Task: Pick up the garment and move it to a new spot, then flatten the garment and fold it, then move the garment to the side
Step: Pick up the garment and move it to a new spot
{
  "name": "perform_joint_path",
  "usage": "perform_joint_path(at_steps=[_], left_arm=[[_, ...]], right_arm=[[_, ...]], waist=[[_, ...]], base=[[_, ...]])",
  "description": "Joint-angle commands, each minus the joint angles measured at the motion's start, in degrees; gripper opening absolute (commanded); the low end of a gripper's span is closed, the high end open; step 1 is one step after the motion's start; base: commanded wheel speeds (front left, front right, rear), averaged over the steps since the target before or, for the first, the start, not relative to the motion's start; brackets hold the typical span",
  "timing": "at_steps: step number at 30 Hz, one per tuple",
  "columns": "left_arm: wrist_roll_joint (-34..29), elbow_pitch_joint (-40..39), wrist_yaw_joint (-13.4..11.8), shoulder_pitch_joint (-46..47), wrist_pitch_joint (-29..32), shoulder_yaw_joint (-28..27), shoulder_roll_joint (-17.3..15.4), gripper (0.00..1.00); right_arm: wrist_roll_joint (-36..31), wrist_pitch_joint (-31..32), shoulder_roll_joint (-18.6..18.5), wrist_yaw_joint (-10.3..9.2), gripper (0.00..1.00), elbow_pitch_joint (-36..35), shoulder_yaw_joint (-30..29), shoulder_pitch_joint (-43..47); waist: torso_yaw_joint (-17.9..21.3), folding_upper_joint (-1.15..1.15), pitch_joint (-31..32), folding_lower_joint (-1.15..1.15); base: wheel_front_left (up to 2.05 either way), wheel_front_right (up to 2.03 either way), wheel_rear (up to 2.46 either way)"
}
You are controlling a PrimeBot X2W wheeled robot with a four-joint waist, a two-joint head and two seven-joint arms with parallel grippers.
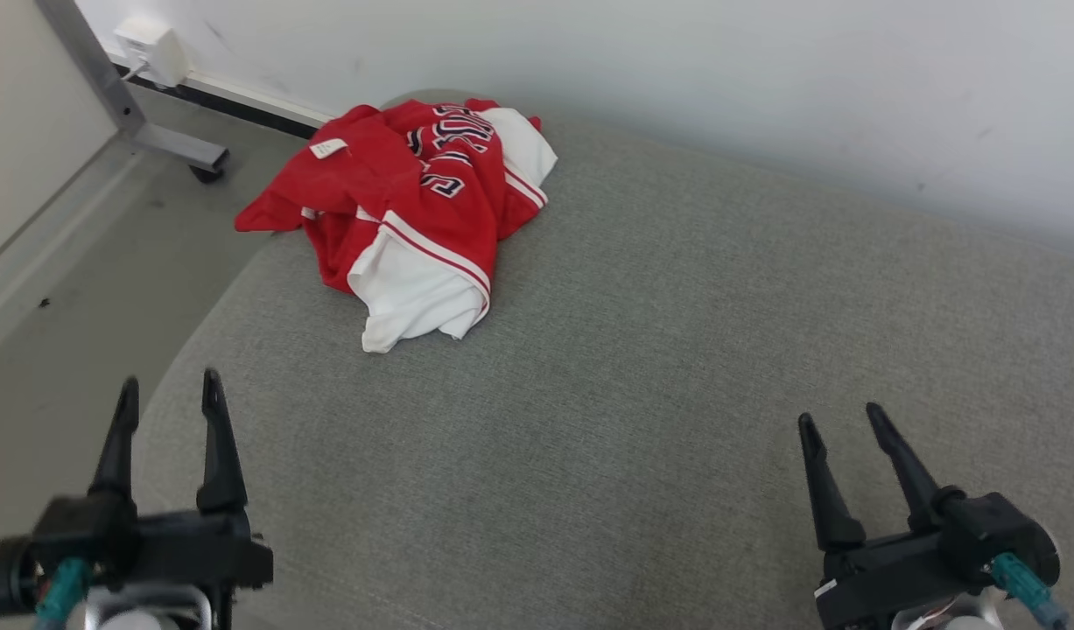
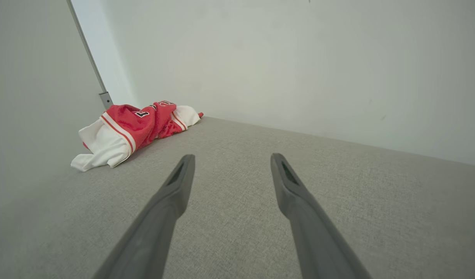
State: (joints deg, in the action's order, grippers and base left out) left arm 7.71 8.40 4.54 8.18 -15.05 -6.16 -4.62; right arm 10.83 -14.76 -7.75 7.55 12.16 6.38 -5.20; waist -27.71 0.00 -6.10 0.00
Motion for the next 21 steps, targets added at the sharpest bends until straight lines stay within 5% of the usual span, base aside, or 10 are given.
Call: perform_joint_path(at_steps=[1, 12, 21], left_arm=[[0.9, 0.3, 0.2, 2.4, -0.2, 0.0, -0.3, 1.00], [2.7, 8.7, 1.9, 25.7, 0.7, -1.0, -7.4, 1.00], [4.2, 17.0, 1.9, 38.2, 7.2, -2.5, -13.9, 1.00]], right_arm=[[-0.4, 0.1, -0.9, -0.12, 1.00, -0.4, -0.6, -1.0], [-0.4, 0.6, -3.9, -0.12, 1.00, -5.0, -6.4, -4.2], [0.1, 0.0, -3.4, -0.12, 1.00, -6.4, -10.0, -6.0]], waist=[[4.8, 0.00, -4.7, 0.00], [17.5, 0.00, -16.0, 0.00], [24.1, 0.00, -22.2, 0.00]], base=[[0.00, 0.00, 0.00], [0.00, 0.00, 0.00], [0.00, 0.00, 0.00]])
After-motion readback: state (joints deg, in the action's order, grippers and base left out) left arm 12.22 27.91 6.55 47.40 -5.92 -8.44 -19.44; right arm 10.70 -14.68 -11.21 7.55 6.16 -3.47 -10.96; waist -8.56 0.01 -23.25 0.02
